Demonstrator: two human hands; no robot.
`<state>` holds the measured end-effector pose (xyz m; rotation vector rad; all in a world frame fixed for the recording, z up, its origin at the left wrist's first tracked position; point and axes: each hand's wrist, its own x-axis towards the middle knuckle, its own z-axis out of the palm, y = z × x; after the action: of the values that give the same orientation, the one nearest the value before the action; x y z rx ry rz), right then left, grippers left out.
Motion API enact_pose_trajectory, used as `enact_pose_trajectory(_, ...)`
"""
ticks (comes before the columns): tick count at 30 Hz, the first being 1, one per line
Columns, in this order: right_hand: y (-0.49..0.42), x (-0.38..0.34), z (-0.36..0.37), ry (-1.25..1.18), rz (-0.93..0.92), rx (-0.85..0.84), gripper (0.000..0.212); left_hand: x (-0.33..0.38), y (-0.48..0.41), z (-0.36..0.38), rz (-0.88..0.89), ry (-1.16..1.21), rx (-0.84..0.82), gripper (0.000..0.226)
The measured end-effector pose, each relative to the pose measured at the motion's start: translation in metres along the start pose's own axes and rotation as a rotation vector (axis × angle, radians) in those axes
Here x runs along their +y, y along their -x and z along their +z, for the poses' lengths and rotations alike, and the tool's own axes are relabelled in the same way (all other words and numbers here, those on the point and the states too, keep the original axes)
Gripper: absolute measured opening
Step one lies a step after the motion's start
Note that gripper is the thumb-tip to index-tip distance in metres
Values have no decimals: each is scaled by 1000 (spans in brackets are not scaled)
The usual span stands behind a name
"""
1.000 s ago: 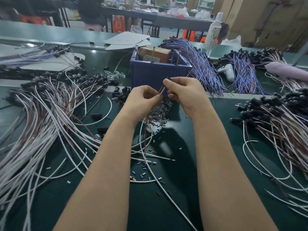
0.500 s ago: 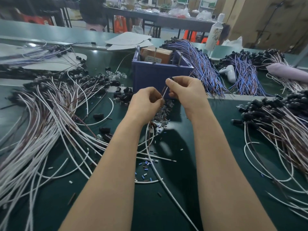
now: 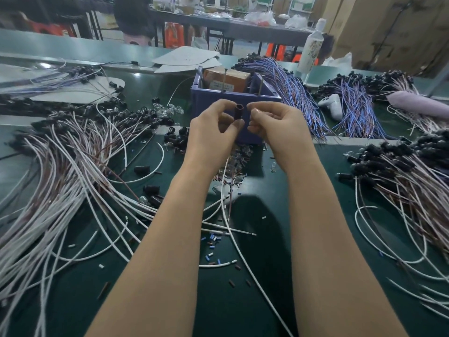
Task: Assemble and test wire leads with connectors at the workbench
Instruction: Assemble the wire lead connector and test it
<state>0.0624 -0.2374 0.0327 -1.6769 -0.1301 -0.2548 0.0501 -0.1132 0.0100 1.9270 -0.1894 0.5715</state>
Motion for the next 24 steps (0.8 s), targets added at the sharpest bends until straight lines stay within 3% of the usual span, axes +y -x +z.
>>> enact_pose_trajectory(9,-1,6,1,205,-2,-31,27,-1,3,3,38,63,25,16)
enact_pose_trajectory(17,-2,9,3,418,-8,-25,24,-1,3,3,52,44,27,13)
enact_pose_trajectory(21,0,-3,-2,203,-67,29,12,-2,3,3,43,28,23,14)
enact_pose_trajectory(24,0,-13,-6,155,-145,-8,17,-3,2,2,27,18,22,16)
